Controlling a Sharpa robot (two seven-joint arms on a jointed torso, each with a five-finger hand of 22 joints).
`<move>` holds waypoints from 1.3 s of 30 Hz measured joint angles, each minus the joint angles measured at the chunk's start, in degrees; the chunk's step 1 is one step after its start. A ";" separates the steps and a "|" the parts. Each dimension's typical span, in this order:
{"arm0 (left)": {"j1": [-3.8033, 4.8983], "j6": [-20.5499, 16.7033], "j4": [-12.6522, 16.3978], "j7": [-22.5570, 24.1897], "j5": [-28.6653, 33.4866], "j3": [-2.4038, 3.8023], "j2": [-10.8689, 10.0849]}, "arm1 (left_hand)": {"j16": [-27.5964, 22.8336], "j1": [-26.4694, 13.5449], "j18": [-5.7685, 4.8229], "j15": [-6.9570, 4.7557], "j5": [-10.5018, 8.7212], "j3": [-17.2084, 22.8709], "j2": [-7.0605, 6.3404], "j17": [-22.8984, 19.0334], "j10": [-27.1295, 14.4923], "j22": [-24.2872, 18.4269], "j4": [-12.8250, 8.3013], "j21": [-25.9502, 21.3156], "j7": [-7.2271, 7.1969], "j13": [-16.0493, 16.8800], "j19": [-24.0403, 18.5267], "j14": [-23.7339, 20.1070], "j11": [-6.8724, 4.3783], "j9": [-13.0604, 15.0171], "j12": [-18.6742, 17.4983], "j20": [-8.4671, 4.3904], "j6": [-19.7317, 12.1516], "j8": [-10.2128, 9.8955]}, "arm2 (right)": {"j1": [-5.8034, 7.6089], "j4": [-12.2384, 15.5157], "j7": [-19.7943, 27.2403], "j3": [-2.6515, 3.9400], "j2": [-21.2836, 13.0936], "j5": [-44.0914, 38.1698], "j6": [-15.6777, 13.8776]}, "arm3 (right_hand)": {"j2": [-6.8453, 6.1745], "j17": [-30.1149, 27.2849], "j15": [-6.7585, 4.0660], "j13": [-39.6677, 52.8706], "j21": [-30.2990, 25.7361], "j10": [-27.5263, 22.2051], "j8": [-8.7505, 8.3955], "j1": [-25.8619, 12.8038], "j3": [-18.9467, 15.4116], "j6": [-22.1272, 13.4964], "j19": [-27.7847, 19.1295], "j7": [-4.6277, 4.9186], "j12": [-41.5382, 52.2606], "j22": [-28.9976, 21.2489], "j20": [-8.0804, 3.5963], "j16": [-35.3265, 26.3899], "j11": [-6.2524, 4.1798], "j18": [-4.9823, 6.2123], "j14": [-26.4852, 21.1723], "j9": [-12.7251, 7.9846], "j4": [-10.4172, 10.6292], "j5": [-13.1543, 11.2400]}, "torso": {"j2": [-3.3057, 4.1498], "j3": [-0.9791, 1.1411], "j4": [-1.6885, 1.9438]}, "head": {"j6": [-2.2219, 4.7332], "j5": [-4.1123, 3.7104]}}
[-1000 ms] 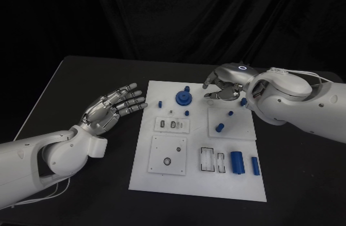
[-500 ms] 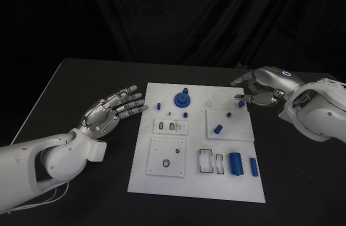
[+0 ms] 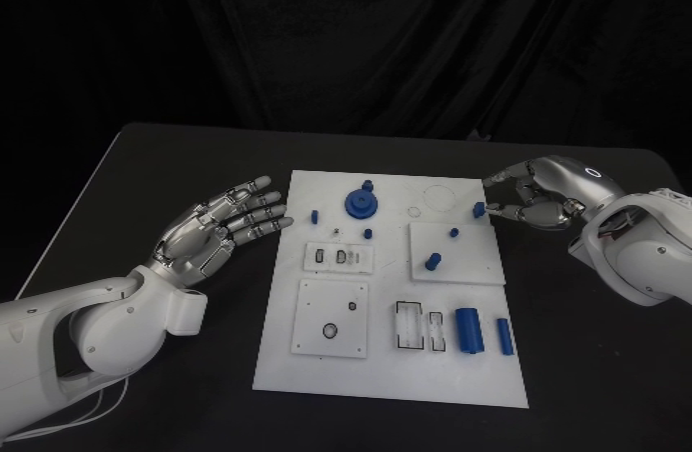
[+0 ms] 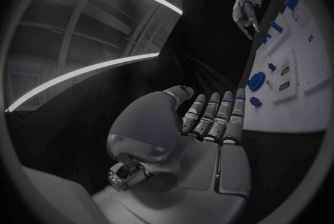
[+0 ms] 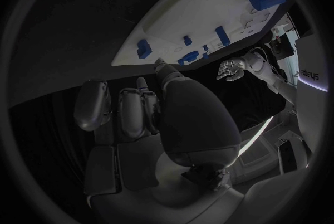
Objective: Assemble the parts on the task board
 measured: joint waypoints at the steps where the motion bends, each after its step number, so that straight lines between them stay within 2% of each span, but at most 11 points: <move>1: 0.00 -0.02 -0.04 0.00 -0.01 0.00 0.07 | 0.00 0.00 0.00 0.00 0.00 0.00 0.00 0.00 0.00 0.00 0.00 0.00 0.00 0.00 0.00 0.00 0.00 0.00 0.00 0.00 0.00 0.00 | -0.29 -0.18 0.01 0.00 -0.02 0.09 -0.30 | -0.21 0.06 0.00 0.06 0.00 0.00 0.00 -0.21 -0.13 0.00 0.00 0.00 0.00 0.00 0.00 0.00 0.00 0.00 0.00 0.00 0.14 0.00 | -0.07 0.11 -0.03 | -0.16 -0.21; 3: 0.00 -0.04 -0.14 0.00 -0.02 -0.01 0.21 | 0.00 0.00 0.00 0.00 0.00 0.00 0.00 0.00 0.00 0.00 0.00 0.00 0.00 0.00 0.00 0.00 0.00 0.00 0.00 0.00 0.00 0.00 | -0.67 -0.44 0.01 0.00 -0.02 0.20 -0.68 | -0.46 0.10 0.00 0.10 0.00 0.00 0.00 0.03 -0.46 0.00 0.00 0.00 0.00 0.08 0.00 0.00 0.00 0.00 0.00 0.00 0.46 -0.60 | -0.18 0.33 -0.09 | -0.42 -0.53; 10: 0.04 -0.03 -0.81 0.00 -0.02 -0.01 0.69 | 0.00 0.00 0.00 0.00 0.00 0.00 0.00 -0.01 0.00 0.00 0.00 0.00 0.00 0.00 0.00 0.00 0.00 0.00 0.00 0.00 0.00 0.00 | -1.40 -1.40 -0.01 -0.01 0.45 0.52 -1.47 | -0.68 0.09 0.00 0.18 0.00 0.21 0.21 -0.19 -0.77 0.21 0.00 0.22 0.01 0.08 0.00 0.00 0.21 0.00 0.00 0.00 1.09 -1.28 | -0.69 1.31 -0.37 | -1.35 -1.43; 15: 0.04 0.00 -1.12 0.00 -0.01 0.01 0.92 | 0.00 0.00 0.00 0.00 0.00 0.00 0.00 -0.02 0.00 0.00 0.00 0.00 0.00 0.00 0.00 0.00 0.00 -0.01 0.00 0.00 0.00 0.00 | -1.70 -2.18 -0.09 -0.01 1.23 0.62 -1.52 | -0.89 0.09 0.00 0.19 0.00 0.21 0.21 0.03 -0.61 0.42 0.00 0.42 0.01 0.11 0.01 0.00 0.20 0.00 0.00 0.01 1.25 -1.28 | -0.86 1.71 -0.53 | -1.65 -1.92; 18: 0.04 0.02 -1.20 0.00 0.00 0.01 0.94 | 0.00 0.00 0.00 0.00 0.00 0.00 0.00 -0.02 0.00 0.00 0.00 0.00 0.00 0.00 0.00 0.00 0.00 -0.01 0.00 0.00 0.00 0.00 | -1.76 -2.61 -0.14 -0.01 1.76 0.65 -1.50 | -1.13 0.09 0.00 0.18 -0.32 0.21 0.21 0.27 -0.61 0.62 0.00 0.63 0.01 0.11 0.01 0.00 0.20 0.00 0.00 0.01 1.24 -1.28 | -0.93 1.83 -0.58 | -1.74 -2.18; 23: 0.04 0.06 -1.38 0.00 0.00 0.01 0.97 | 0.00 0.00 0.00 0.00 0.00 0.00 0.00 -0.02 0.00 0.00 0.00 0.00 0.00 0.00 0.00 0.00 0.00 -0.01 -0.01 0.00 0.00 0.00 | -1.85 -3.23 -0.25 0.00 2.63 0.71 -1.39 | -1.18 0.01 0.00 0.18 -0.32 0.24 0.44 0.32 -0.61 0.82 0.21 0.82 0.02 0.11 0.22 0.00 0.24 -0.01 0.00 0.07 1.24 -1.28 | -0.98 1.90 -0.62 | -1.81 -2.31; 25: 0.04 0.10 -1.43 0.00 0.00 0.00 0.98 | 0.00 0.00 0.00 0.00 0.00 0.00 0.00 -0.03 0.00 0.00 0.00 0.00 0.00 0.00 0.00 0.00 0.00 -0.01 -0.01 0.00 0.00 0.00 | -1.91 -3.43 -0.29 0.00 2.96 0.72 -1.31 | -1.51 0.01 0.00 0.18 -0.32 0.40 0.44 0.64 -0.61 0.82 0.21 0.82 0.02 0.11 0.22 0.00 0.40 -0.01 0.00 0.14 1.24 -1.28 | -0.99 1.90 -0.62 | -1.85 -2.38; 39: 0.04 0.39 -2.04 0.00 0.01 -0.01 1.31 | 0.00 0.00 0.00 0.00 0.00 0.16 0.00 -0.04 0.00 0.00 -0.16 0.00 0.00 0.00 0.00 0.00 0.00 -0.01 -0.02 0.00 0.00 0.00 | -2.09 -4.61 -0.56 0.01 4.78 0.74 -0.50 | -1.47 -0.05 0.00 0.24 -0.53 0.40 0.67 1.10 -0.61 1.19 0.21 0.87 0.03 0.03 0.22 -0.24 0.40 -0.01 0.00 0.19 1.24 -1.28 | -1.05 1.80 -0.51 | -1.80 -2.79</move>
